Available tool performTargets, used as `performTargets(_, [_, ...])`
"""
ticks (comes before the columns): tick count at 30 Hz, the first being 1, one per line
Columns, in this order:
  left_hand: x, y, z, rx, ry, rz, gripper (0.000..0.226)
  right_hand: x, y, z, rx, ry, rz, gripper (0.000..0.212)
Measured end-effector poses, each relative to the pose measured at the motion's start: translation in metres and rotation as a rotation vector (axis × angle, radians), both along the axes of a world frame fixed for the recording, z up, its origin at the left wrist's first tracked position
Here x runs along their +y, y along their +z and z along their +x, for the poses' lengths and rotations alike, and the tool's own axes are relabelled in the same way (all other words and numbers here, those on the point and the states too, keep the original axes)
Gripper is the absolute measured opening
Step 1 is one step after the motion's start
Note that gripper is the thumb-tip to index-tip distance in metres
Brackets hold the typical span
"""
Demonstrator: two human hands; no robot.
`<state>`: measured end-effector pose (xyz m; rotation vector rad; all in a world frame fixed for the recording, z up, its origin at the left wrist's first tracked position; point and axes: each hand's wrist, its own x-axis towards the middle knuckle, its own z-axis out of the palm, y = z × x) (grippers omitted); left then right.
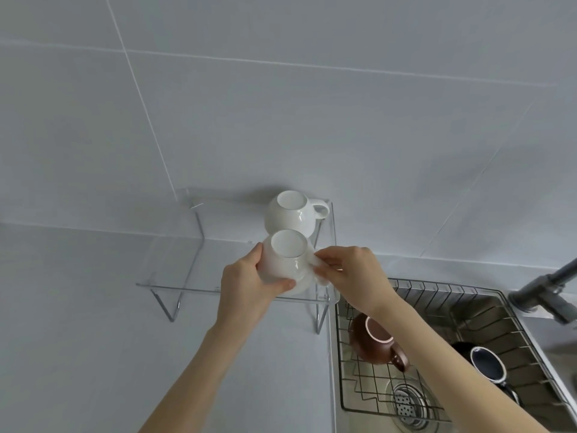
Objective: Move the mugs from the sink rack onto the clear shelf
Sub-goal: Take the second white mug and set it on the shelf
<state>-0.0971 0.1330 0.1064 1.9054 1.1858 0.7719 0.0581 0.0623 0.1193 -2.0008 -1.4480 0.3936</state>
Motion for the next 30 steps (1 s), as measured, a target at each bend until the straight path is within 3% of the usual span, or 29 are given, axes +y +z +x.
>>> performTargets(14, [-0.004, -0.011, 0.003, -0.011, 0.030, 0.009, 0.059, 0.000, -0.003, 0.003, 0.076, 0.019, 0.003, 0.025])
performTargets(18, [-0.012, -0.002, 0.009, 0.117, 0.000, 0.100, 0.081, -0.010, 0.001, 0.013, 0.233, -0.008, 0.020, 0.027])
performTargets(20, [-0.025, 0.010, 0.017, 0.055, -0.003, 0.233, 0.083, -0.022, 0.003, 0.026, 0.299, -0.077, 0.073, 0.024])
performTargets(22, [-0.041, 0.018, 0.029, -0.079, -0.076, 0.378, 0.071, -0.036, -0.002, 0.041, 0.394, -0.168, 0.108, 0.022])
performTargets(24, [-0.064, 0.015, 0.044, -0.156, -0.188, 0.402, 0.056, -0.053, -0.015, 0.056, 0.433, -0.259, 0.074, 0.025])
performTargets(27, [-0.099, -0.009, 0.067, -0.122, -0.415, 0.270, 0.044, -0.080, -0.040, 0.070, 0.401, -0.378, -0.032, 0.030])
performTargets(30, [-0.115, -0.047, 0.089, 0.000, -0.582, 0.060, 0.050, -0.101, -0.070, 0.077, 0.423, -0.467, -0.115, 0.029])
